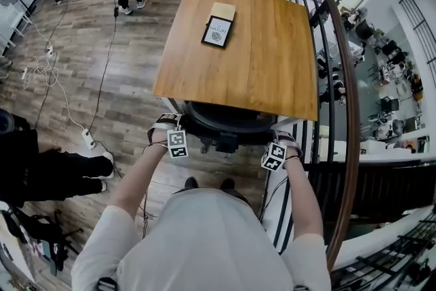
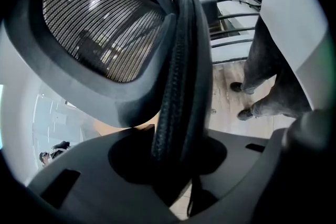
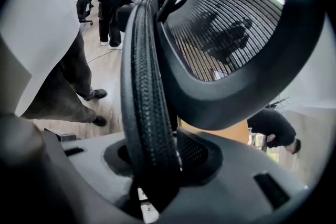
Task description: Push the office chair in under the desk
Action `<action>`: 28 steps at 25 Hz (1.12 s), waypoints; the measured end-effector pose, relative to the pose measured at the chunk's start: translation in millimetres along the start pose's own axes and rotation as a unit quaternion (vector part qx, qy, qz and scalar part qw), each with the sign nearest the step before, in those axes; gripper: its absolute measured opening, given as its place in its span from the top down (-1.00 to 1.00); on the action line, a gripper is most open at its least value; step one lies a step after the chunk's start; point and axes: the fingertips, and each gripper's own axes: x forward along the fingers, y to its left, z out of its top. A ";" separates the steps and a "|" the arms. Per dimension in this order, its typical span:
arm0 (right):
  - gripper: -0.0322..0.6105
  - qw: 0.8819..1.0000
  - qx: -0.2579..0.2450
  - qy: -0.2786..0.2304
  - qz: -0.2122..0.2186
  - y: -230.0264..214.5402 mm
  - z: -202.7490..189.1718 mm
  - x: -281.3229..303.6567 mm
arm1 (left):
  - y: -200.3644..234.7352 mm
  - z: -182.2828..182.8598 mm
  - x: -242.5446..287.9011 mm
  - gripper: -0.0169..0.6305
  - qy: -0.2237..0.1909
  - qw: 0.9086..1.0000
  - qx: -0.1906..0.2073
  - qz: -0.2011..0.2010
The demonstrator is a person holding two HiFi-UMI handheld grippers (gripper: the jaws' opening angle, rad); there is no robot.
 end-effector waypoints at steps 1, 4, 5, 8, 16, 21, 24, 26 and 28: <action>0.47 1.000 -0.001 -0.001 -0.001 -4.5 0.4 3.0 | 3.4 -0.8 2.7 0.53 0.001 1.000 -0.002 0.002; 0.47 1.000 -0.004 -0.002 0.003 -16.0 2.9 10.1 | 12.3 -3.5 9.7 0.53 0.004 1.000 -0.006 0.001; 0.47 1.000 -0.007 -0.003 0.002 -20.2 2.4 11.5 | 14.8 -3.1 10.9 0.53 0.006 1.000 -0.007 0.000; 0.47 1.000 -0.012 -0.006 -0.001 -27.4 -1.6 14.1 | 17.2 0.9 13.2 0.52 0.008 1.000 -0.011 0.000; 0.47 1.000 -0.022 -0.007 0.007 -26.2 0.6 20.8 | 10.1 -2.7 17.3 0.51 0.014 1.000 -0.012 -0.014; 0.42 1.000 -0.009 -0.006 0.008 -30.9 0.7 18.7 | 11.2 -4.4 15.8 0.32 0.032 0.999 -0.023 -0.027; 0.35 1.000 -0.004 -0.002 0.007 -29.6 0.0 14.7 | 6.8 -4.2 12.8 0.14 0.045 0.998 -0.030 -0.033; 0.30 1.000 -0.003 0.001 0.004 -29.7 -0.3 12.2 | 4.2 -4.6 12.5 0.08 0.051 0.998 -0.025 -0.034; 0.25 1.000 -0.002 0.005 0.004 -29.1 -2.4 10.2 | 2.9 -6.5 11.7 0.07 0.056 0.998 -0.020 -0.033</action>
